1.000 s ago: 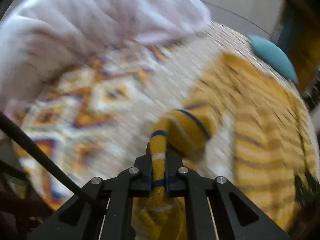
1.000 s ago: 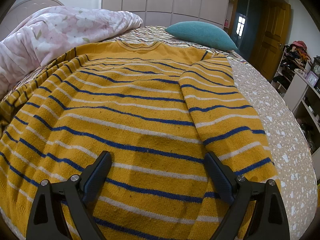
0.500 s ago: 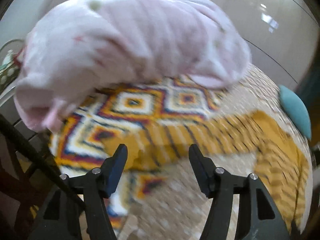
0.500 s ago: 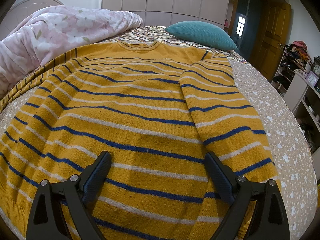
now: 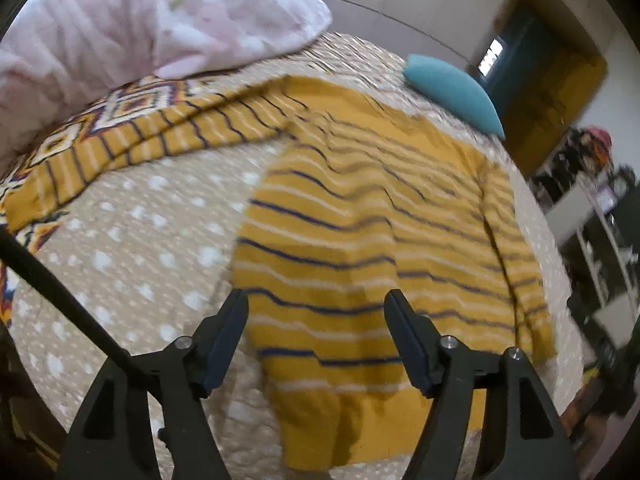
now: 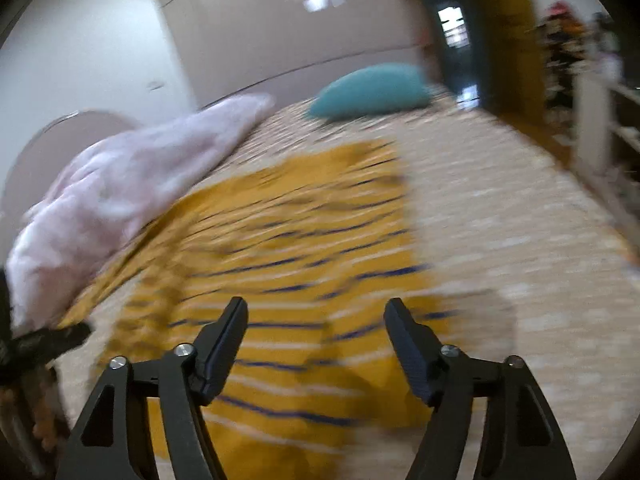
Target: Fold small clothes
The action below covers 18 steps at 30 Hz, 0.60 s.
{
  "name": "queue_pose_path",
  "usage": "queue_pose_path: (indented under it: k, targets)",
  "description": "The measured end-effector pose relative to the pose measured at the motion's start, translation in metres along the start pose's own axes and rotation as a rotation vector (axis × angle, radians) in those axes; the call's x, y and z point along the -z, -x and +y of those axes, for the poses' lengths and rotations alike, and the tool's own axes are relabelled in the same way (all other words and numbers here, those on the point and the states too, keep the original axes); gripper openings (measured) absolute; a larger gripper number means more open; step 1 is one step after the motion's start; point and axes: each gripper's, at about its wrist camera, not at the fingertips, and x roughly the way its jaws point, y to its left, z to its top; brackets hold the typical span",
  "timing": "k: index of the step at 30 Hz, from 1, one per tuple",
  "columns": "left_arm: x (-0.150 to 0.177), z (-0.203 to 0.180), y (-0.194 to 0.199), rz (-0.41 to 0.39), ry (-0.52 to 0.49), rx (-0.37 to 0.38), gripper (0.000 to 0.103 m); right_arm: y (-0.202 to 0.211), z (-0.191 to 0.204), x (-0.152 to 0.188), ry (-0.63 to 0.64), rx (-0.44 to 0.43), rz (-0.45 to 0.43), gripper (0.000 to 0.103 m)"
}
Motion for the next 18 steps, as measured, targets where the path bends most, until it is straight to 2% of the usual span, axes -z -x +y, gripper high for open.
queue_pose_path:
  k: [1,3,5,6,7,9,10,11,12,13,14,15,16,17,18]
  targets:
    - [0.003,-0.005,-0.004,0.012,-0.017,-0.011,0.069,-0.006,-0.011,-0.001,-0.021,0.022,0.050,0.082]
    - [0.008,-0.011,-0.008,0.031,-0.028,-0.021,0.069,-0.026,-0.029,0.006,-0.077,-0.023,0.157,0.081]
    - [0.010,-0.008,-0.007,0.041,-0.033,-0.023,0.069,-0.045,-0.038,0.014,-0.126,-0.130,0.222,0.062]
    - [0.010,-0.008,-0.006,0.040,-0.039,-0.032,0.069,-0.049,-0.042,0.015,-0.145,-0.154,0.227,0.030]
    - [0.011,-0.006,-0.002,0.034,-0.043,-0.042,0.069,-0.051,-0.047,0.017,-0.165,-0.175,0.224,0.016]
    - [0.010,0.000,0.005,0.015,-0.042,-0.060,0.069,-0.042,-0.061,0.011,-0.239,-0.242,0.197,0.013]
    - [0.008,0.004,0.007,0.007,-0.037,-0.070,0.069,-0.034,-0.067,0.005,-0.250,-0.223,0.167,0.013]
    - [0.004,0.008,0.007,0.003,-0.032,-0.079,0.069,-0.021,-0.078,-0.004,-0.244,-0.142,0.118,0.013]
    - [0.002,0.013,0.008,-0.001,-0.023,-0.089,0.069,-0.015,-0.079,-0.015,-0.247,-0.054,0.126,0.013]
    - [0.001,0.018,0.008,-0.004,-0.010,-0.095,0.069,-0.008,-0.088,-0.023,-0.234,0.066,0.096,0.013]
    - [0.000,0.022,0.007,-0.003,0.000,-0.099,0.069,-0.002,-0.096,-0.029,-0.203,0.238,0.059,0.013]
    - [0.000,0.026,0.006,0.002,0.010,-0.102,0.069,0.003,-0.100,-0.035,-0.169,0.395,0.032,0.019]
    - [0.001,0.030,0.003,0.009,0.016,-0.102,0.069,0.007,-0.102,-0.039,-0.151,0.507,0.022,0.019]
    - [0.003,0.032,0.000,0.015,0.020,-0.100,0.069,0.010,-0.102,-0.041,-0.159,0.521,0.029,0.020]
    - [0.005,0.034,-0.003,0.025,0.021,-0.096,0.069,0.013,-0.100,-0.041,-0.186,0.466,0.042,0.026]
